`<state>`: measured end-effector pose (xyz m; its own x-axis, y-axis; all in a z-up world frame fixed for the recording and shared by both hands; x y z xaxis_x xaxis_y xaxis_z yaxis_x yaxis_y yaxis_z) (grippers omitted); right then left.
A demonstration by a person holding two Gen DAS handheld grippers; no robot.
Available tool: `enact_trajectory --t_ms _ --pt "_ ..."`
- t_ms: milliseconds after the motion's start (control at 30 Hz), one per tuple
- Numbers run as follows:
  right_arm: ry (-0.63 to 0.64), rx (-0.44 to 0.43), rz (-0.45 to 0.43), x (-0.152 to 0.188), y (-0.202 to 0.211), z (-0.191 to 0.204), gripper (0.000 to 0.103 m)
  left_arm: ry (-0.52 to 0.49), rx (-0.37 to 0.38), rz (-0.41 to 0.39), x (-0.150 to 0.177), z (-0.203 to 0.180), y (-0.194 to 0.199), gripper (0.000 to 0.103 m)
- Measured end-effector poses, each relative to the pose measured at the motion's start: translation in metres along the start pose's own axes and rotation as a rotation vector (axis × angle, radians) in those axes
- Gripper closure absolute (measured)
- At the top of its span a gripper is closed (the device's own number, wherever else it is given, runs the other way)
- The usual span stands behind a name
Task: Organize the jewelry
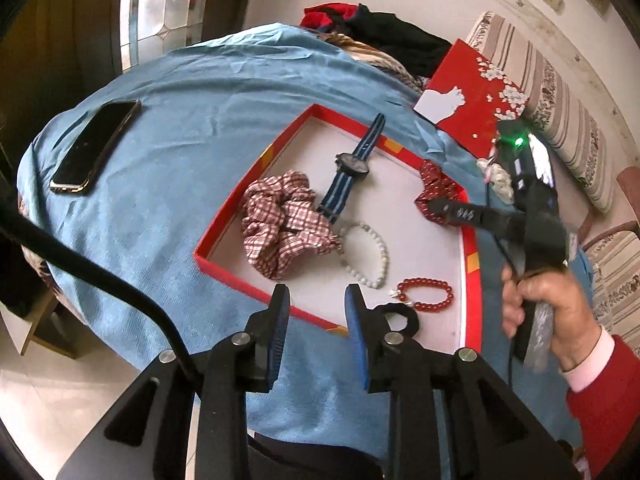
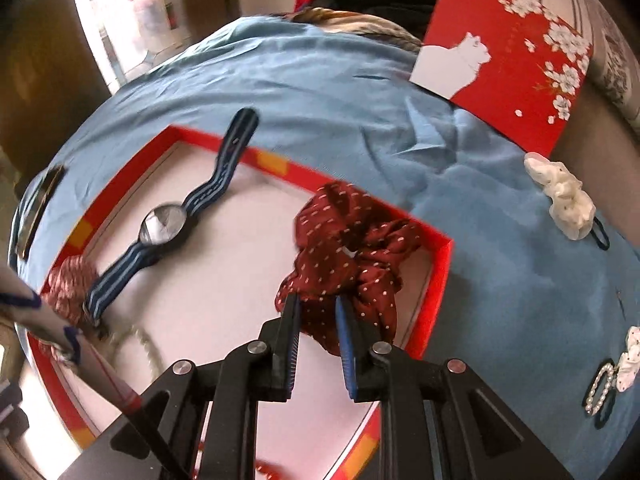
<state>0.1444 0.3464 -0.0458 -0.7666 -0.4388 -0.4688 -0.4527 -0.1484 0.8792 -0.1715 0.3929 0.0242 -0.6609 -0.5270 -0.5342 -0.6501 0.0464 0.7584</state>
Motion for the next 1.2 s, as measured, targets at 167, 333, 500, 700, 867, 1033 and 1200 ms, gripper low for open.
enact_trajectory --t_ms 167,333,500,700,867,1033,1200 --pt "-0.029 -0.056 -0.059 0.01 0.038 -0.011 0.065 0.013 -0.017 -0.002 0.004 -0.001 0.006 0.076" --pt "-0.001 -0.041 -0.105 0.06 0.081 -0.042 0.062 -0.036 -0.033 0.005 0.015 -0.024 0.014 0.07" --pt "-0.098 -0.004 -0.114 0.124 0.115 -0.111 0.054 -0.082 -0.002 0.03 0.031 -0.065 0.018 0.065" --pt "-0.303 0.107 -0.1 0.2 0.146 -0.226 0.051 -0.162 0.054 0.057 0.051 -0.128 0.017 0.052" --pt "-0.492 0.175 -0.089 0.248 0.16 -0.31 0.051 -0.258 0.075 0.106 0.076 -0.182 0.001 0.049" --pt "-0.574 0.151 -0.101 0.255 0.156 -0.34 0.051 -0.289 0.103 0.162 0.101 -0.218 -0.018 0.049" --pt "-0.562 0.107 -0.11 0.232 0.133 -0.339 0.051 -0.301 0.12 0.203 0.122 -0.234 -0.035 0.049"
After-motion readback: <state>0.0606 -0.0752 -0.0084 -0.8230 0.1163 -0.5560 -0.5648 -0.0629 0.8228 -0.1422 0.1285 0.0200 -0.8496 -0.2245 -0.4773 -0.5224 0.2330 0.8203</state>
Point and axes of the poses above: each gripper's, at about its wrist camera, not at the fingertips, and y roughly against the way its jaws point, z to its left, x to its underside, the point moved 9 cm from there along -y, roughly the way its jaws point, and after that the axes turned 6 degrees about x, right-handed, at the moved point
